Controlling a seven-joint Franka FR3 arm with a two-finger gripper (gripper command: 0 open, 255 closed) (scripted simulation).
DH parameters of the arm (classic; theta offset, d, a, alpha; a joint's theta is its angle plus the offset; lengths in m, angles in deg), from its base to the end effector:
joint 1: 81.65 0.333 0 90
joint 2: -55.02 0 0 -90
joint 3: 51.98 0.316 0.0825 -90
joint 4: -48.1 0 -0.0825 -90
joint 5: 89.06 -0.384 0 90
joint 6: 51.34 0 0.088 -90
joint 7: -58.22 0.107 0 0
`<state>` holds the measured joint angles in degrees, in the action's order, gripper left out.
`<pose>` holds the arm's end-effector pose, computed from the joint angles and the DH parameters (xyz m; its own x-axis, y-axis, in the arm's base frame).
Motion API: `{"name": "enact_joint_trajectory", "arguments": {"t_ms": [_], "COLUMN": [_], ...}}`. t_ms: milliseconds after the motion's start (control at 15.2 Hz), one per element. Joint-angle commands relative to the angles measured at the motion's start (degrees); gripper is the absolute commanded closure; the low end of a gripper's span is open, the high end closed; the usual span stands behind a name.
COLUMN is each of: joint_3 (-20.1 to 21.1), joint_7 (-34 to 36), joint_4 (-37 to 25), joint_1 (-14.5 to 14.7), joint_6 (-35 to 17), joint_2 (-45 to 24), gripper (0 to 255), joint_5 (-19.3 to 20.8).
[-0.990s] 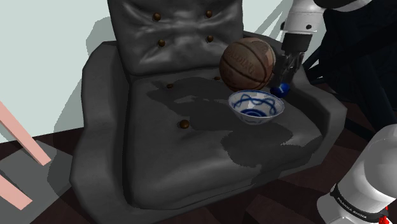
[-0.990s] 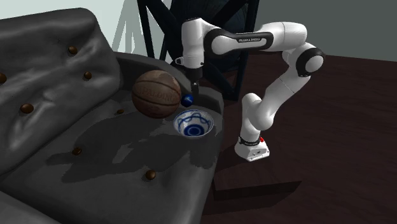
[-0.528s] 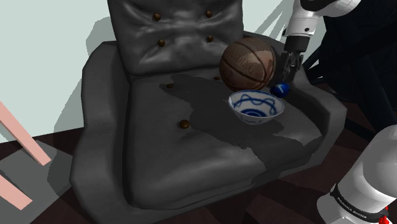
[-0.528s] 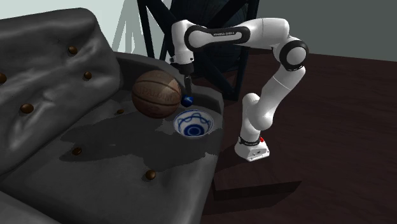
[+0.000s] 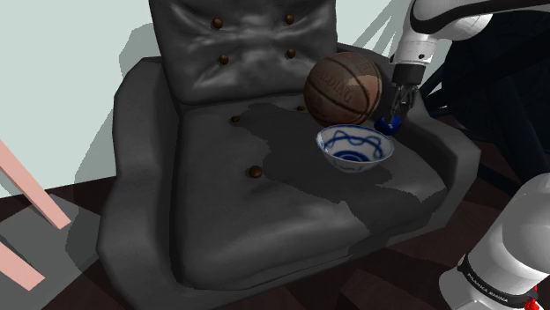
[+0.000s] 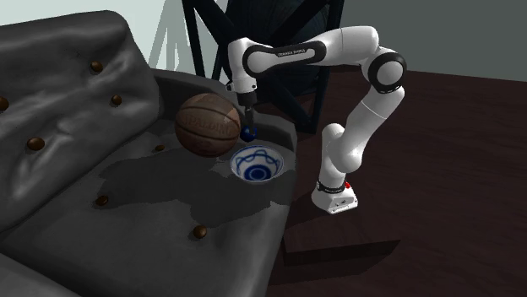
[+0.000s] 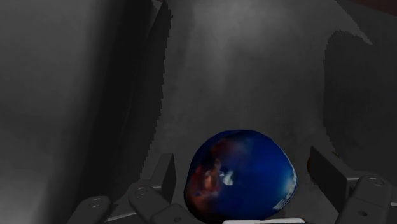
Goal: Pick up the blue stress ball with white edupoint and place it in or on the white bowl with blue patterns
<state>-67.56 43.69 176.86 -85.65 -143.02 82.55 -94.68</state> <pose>0.3686 -0.1343 0.5317 0.9919 -0.0430 -0.1194 -0.0727 -0.9638 -0.2567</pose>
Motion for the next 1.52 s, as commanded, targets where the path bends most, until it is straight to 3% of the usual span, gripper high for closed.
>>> {"name": "enact_joint_trajectory", "arguments": {"t_ms": [0,462,528,1122,1452], "joint_3": [0.10,0.09,0.09,0.10,0.28], "joint_7": [0.03,0.02,0.02,0.02,0.68], "joint_4": [1.14,1.12,1.12,1.13,-2.75], "joint_1": [-0.02,-0.02,-0.02,-0.03,0.13], "joint_6": [-0.86,-0.84,-0.84,-0.86,2.89], "joint_2": [0.31,0.30,0.30,0.30,0.23], "gripper": [0,0,255,255,255], "joint_5": [0.01,0.00,0.00,0.00,-0.14]}}
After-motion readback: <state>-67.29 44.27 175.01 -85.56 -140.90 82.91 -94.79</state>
